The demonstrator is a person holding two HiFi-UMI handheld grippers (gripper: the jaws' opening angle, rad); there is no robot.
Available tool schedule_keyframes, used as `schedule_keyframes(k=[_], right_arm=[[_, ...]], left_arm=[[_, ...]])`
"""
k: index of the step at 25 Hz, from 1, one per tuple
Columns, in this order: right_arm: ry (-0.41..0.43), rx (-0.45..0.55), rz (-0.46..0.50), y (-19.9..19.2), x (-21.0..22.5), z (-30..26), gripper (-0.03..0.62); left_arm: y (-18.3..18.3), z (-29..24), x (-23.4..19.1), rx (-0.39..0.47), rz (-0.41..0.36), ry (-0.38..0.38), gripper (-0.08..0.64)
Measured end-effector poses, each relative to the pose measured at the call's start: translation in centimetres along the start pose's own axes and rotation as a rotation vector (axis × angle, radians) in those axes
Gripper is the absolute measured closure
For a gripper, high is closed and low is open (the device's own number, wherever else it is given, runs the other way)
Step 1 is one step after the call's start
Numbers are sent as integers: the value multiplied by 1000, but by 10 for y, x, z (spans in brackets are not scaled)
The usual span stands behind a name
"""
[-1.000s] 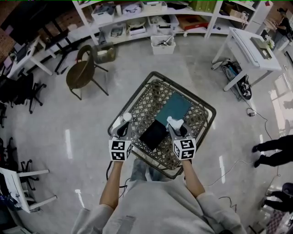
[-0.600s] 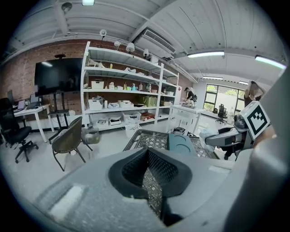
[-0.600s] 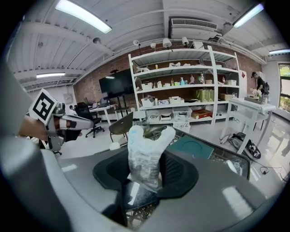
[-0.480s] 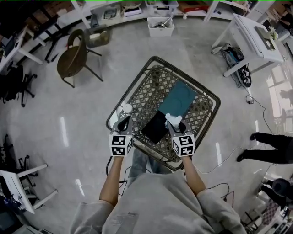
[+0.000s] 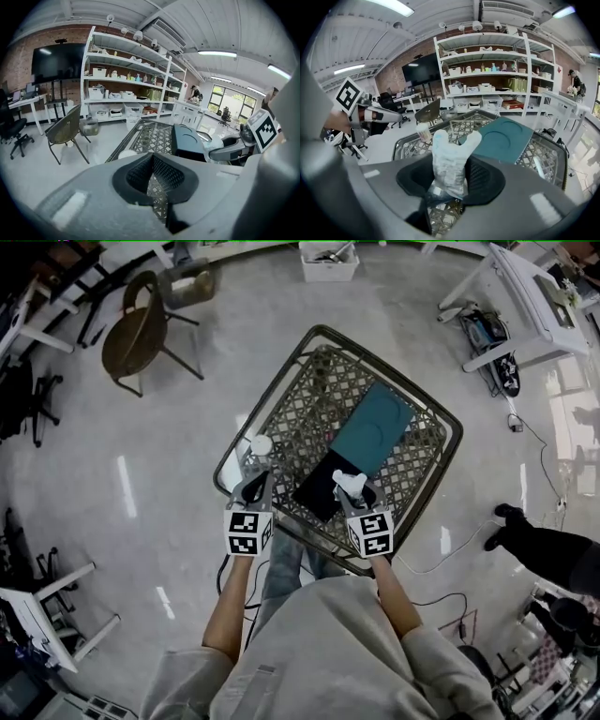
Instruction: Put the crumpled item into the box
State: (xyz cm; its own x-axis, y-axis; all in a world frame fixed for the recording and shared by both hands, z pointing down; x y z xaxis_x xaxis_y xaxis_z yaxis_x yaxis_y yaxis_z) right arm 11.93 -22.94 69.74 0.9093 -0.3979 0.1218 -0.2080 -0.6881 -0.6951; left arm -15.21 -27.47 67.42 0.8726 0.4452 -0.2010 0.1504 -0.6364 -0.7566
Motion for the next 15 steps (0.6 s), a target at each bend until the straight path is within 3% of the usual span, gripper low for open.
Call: schedule_keyframes(k=[9,15], right_arm=[[62,-167,256,-21,-29,-23,426],[71,-289,550,-29,-40,-44,426]], left_arm=[[-18,-1,-9,-28,25,1,554],[-23,5,-13,-27,34,5,554]])
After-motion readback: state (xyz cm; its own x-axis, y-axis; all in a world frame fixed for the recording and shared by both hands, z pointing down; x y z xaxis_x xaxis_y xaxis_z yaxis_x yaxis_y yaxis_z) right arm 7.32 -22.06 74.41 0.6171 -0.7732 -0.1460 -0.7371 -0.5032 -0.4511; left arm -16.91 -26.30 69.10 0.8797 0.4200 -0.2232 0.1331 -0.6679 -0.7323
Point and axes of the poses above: the fingertips, and each gripper's own axes: z backward along the fingers, x to its right, y out of its top, the point moved 10 cm from there along z, backward along the fingers, and after that the axes turned 2 degrees about -x, right-handed, at the moved point
